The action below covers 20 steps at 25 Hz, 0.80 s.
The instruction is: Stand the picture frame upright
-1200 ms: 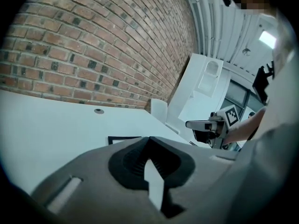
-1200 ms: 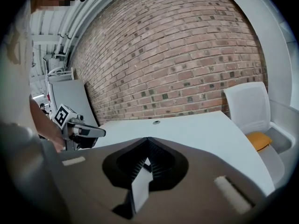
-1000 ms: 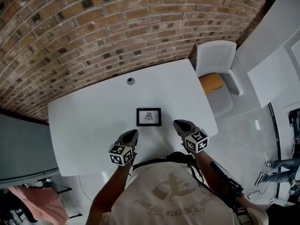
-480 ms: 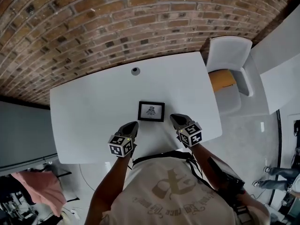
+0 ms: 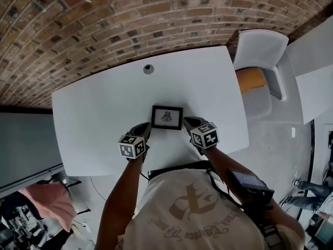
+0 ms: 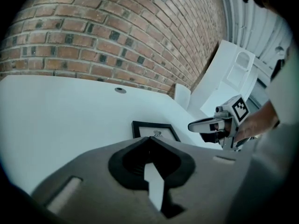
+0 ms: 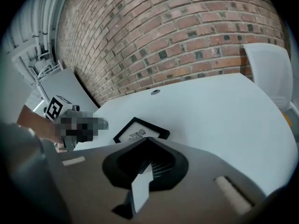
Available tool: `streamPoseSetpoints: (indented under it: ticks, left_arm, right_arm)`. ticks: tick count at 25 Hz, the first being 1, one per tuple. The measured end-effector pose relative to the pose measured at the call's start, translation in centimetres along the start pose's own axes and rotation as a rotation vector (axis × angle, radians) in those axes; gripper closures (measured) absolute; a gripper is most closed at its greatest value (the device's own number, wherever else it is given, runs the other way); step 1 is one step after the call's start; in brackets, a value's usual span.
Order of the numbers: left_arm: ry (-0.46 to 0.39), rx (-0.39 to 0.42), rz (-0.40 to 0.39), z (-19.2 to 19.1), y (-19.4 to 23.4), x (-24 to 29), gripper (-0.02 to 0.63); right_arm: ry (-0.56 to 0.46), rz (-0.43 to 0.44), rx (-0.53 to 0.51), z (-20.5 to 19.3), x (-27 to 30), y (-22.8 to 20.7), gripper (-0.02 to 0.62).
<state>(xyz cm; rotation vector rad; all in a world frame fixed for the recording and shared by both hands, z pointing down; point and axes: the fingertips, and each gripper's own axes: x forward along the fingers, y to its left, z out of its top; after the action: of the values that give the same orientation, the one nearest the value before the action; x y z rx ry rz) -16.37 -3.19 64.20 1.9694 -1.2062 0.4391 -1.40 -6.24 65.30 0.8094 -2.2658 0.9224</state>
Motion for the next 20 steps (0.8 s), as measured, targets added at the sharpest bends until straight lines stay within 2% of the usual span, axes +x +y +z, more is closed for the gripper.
streamPoseSetpoints:
  ticks: [4, 6, 9, 15, 20]
  left_arm:
    - [0.067, -0.01, -0.007, -0.6, 1.0, 1.8, 0.584]
    - [0.105, -0.009, -0.011, -0.9, 1.3, 2.5, 0.547]
    - [0.153, 0.008, -0.005, -1.3, 1.6, 3.6, 0.499]
    - [0.181, 0.023, 0.007, -1.3, 1.6, 5.0, 0.499]
    - [0.178, 0.025, 0.029, -0.5, 1.9, 5.6, 0.508]
  right_arm:
    - [0.049, -0.012, 0.037, -0.7, 1.2, -0.5, 0.586]
    - [0.065, -0.012, 0.056, -0.9, 1.7, -0.7, 0.536]
    - [0.095, -0.018, 0.077, -1.5, 2.1, -1.0, 0.5]
    - [0.111, -0.015, 0.157, -1.8, 2.8, -1.8, 0.479]
    - [0.126, 0.0, 0.157, -1.4, 3.8, -1.8, 0.459]
